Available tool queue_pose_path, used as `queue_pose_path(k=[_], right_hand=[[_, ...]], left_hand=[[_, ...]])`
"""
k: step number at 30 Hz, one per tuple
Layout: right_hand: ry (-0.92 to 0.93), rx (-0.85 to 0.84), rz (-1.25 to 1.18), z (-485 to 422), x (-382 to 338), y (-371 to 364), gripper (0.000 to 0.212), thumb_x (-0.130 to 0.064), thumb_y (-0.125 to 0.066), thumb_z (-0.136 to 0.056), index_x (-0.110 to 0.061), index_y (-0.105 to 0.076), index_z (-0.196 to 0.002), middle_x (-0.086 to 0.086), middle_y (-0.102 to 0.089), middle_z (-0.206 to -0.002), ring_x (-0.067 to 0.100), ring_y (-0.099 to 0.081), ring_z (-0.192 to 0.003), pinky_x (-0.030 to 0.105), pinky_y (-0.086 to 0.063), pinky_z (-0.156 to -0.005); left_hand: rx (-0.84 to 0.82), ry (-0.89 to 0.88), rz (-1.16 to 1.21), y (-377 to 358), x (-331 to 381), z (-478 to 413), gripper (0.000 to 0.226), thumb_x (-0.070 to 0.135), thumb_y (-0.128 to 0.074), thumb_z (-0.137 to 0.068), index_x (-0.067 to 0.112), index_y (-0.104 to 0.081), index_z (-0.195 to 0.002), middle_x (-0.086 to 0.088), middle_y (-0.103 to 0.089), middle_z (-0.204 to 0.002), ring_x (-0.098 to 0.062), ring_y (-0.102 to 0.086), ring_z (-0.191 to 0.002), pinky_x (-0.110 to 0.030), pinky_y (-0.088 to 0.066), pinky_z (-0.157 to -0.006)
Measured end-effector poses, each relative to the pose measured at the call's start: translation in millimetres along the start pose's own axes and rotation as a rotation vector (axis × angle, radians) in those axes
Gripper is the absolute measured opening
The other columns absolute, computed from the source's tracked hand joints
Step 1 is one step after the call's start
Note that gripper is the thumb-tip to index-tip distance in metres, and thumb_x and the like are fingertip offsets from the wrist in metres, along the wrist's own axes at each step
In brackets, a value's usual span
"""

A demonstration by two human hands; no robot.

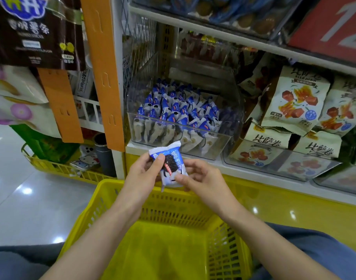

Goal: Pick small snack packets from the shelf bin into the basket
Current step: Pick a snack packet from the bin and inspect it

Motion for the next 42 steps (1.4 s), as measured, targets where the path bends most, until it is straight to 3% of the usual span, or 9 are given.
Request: queue_pose_path(k=[4, 8, 12, 15, 17, 20, 27, 34, 42], right_hand=[[-0.021, 0.000, -0.019, 6.8, -5.2, 6.4, 0.027, -0.012, -0.062, -0.085, -0.013, -0.058, -0.112, -0.006, -0.067, -0.087, 0.000, -0.062, -0.075, 0.013, -0.049, -0.069], [0.117, 0.062, 0.089, 10.2, -41.2, 15.9, 0.011, -0.013, -0.061, -0.086, -0.024, -0.060, -0.081, -0.014, -0.066, -0.069, 0.000, -0.059, -0.067, 0.016, -0.048, -0.068], [0.236, 0.233, 0.362, -2.2, -95.7, 57.0, 0.010, -0.024, -0.062, -0.085, -0.016, -0.059, -0.080, 0.003, -0.064, -0.071, 0.019, -0.058, -0.065, 0.032, -0.048, -0.062], [0.318, 0.400, 0.633, -24.4, -139.7, 92.5, 0.009, -0.029, -0.061, -0.086, -0.022, -0.056, -0.087, -0.007, -0.062, -0.075, 0.008, -0.058, -0.067, 0.011, -0.045, -0.058], [0.318, 0.432, 0.897, -43.7, -153.6, 99.4, 0.017, -0.029, -0.060, -0.088, -0.018, -0.057, -0.100, -0.007, -0.061, -0.081, 0.008, -0.057, -0.072, 0.013, -0.045, -0.062], [0.135, 0.388, 1.261, -77.8, -142.6, 98.3, 0.029, -0.032, -0.057, -0.090, -0.010, -0.056, -0.109, 0.007, -0.062, -0.093, 0.022, -0.059, -0.081, 0.035, -0.051, -0.070], [-0.224, 0.282, 1.633, -106.8, -109.1, 87.5, 0.027, -0.038, -0.053, -0.091, -0.012, -0.054, -0.099, 0.005, -0.057, -0.084, 0.025, -0.060, -0.078, 0.037, -0.052, -0.065], [-0.482, 0.101, 1.600, -116.9, -80.2, 87.7, 0.030, -0.033, -0.059, -0.089, -0.011, -0.048, -0.071, 0.000, -0.050, -0.069, 0.014, -0.052, -0.060, 0.023, -0.037, -0.047], [-0.500, -0.035, 1.465, -117.9, -62.3, 84.8, 0.026, -0.036, -0.060, -0.088, -0.009, -0.060, -0.087, 0.005, -0.063, -0.083, 0.015, -0.059, -0.071, 0.026, -0.050, -0.067]], left_hand=[[-0.051, -0.073, -0.048, -8.1, 14.2, 1.7, 0.021, 0.017, -0.042, -0.098, 0.019, -0.063, -0.096, -0.001, -0.071, -0.090, -0.006, -0.065, -0.077, -0.015, -0.051, -0.066], [-0.133, -0.257, -0.229, -25.2, 41.1, 2.3, 0.016, 0.013, -0.045, -0.096, 0.014, -0.060, -0.095, -0.001, -0.066, -0.084, -0.013, -0.058, -0.080, -0.022, -0.047, -0.073], [-0.101, -0.460, -0.389, -32.6, 85.6, -12.1, 0.015, 0.023, -0.043, -0.097, 0.027, -0.053, -0.107, 0.016, -0.059, -0.093, 0.004, -0.056, -0.087, -0.013, -0.046, -0.076], [-0.036, -0.637, -0.644, -34.4, 115.9, -28.2, 0.027, 0.029, -0.040, -0.098, 0.025, -0.048, -0.123, 0.014, -0.055, -0.107, 0.001, -0.051, -0.100, -0.017, -0.041, -0.086], [-0.003, -0.698, -0.900, -36.4, 118.3, -40.6, 0.031, 0.032, -0.036, -0.099, 0.021, -0.046, -0.126, 0.006, -0.055, -0.118, -0.012, -0.049, -0.110, -0.029, -0.035, -0.093], [0.013, -0.713, -1.136, -30.3, 103.7, -56.0, 0.031, 0.034, -0.030, -0.100, 0.020, -0.050, -0.119, 0.002, -0.057, -0.116, -0.018, -0.051, -0.108, -0.031, -0.031, -0.090], [0.096, -0.918, -1.159, -24.4, 95.9, -51.6, 0.014, 0.021, -0.060, -0.087, 0.011, -0.069, -0.083, -0.003, -0.070, -0.076, -0.022, -0.064, -0.071, -0.034, -0.048, -0.075], [0.056, -0.865, -1.138, -22.8, 86.6, -59.1, 0.034, 0.031, -0.034, -0.099, 0.018, -0.063, -0.108, 0.002, -0.067, -0.103, -0.017, -0.057, -0.099, -0.033, -0.034, -0.093], [0.093, -0.899, -1.105, -21.7, 88.5, -55.7, 0.028, 0.029, -0.042, -0.096, 0.018, -0.066, -0.103, 0.003, -0.069, -0.096, -0.016, -0.060, -0.092, -0.033, -0.039, -0.091]])
Point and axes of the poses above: each hand's wrist, its own z-axis away from the middle knuckle, its own y-axis out of the back of the hand, x = y × z, the point moved 9 cm from there along -z, towards the middle knuckle
